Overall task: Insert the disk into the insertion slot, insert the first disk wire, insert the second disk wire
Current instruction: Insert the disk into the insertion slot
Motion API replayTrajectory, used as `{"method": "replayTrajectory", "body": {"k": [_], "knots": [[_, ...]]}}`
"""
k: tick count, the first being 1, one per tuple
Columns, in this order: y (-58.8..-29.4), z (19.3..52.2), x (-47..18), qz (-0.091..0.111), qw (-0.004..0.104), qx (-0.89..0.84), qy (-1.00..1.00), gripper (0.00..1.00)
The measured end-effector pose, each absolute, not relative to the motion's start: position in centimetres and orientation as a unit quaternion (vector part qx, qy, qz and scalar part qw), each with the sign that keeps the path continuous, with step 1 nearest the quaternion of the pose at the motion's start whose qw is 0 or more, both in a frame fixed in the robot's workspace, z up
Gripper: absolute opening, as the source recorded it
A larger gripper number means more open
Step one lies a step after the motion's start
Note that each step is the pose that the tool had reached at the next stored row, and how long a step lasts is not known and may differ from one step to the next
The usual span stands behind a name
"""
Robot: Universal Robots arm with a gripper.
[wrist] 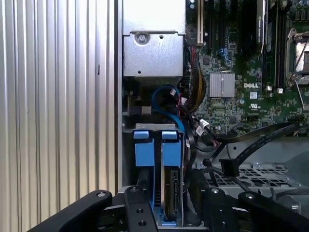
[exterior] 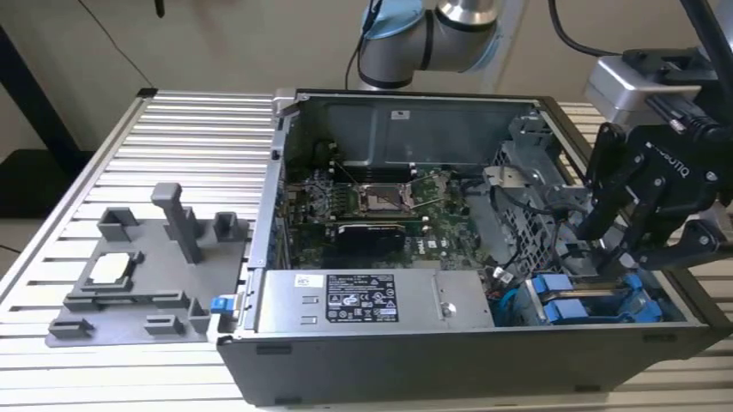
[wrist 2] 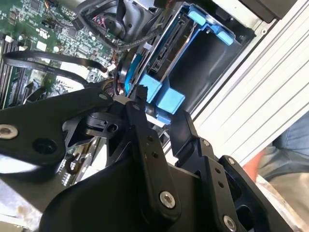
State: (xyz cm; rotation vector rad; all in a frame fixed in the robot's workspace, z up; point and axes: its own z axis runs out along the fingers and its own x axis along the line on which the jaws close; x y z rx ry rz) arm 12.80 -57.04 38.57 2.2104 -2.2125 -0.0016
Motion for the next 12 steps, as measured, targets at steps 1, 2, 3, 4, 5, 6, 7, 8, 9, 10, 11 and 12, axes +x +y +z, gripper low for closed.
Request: {"method": "replayTrajectory", "body": {"k": [1, 2, 3, 4, 5, 6, 7, 8, 9, 10, 11, 12], "knots": [[-57.05, 38.58, 12.80, 0.006, 0.001, 0.708, -0.706, 0.47], [-57.05, 38.58, 12.79, 0.013, -0.006, 0.709, -0.705, 0.47], [-57.05, 38.57, 12.79, 0.019, -0.013, 0.710, -0.704, 0.47], [-57.05, 38.57, 12.79, 0.025, -0.019, 0.711, -0.703, 0.47], [-57.05, 38.57, 12.79, 0.032, -0.025, 0.712, -0.701, 0.47], [-57.05, 38.57, 12.79, 0.038, -0.032, 0.713, -0.700, 0.47], [-57.03, 38.56, 12.84, 0.041, -0.034, 0.713, -0.699, 0.47], [-57.00, 38.54, 12.94, 0.041, -0.035, 0.714, -0.698, 0.47], [-56.96, 38.54, 13.07, 0.041, -0.035, 0.715, -0.697, 0.47], [-56.93, 38.54, 13.21, 0.041, -0.035, 0.715, -0.697, 0.47], [-56.88, 38.53, 13.38, 0.041, -0.035, 0.716, -0.697, 0.47], [-56.83, 38.51, 13.57, 0.041, -0.035, 0.716, -0.696, 0.47]]}}
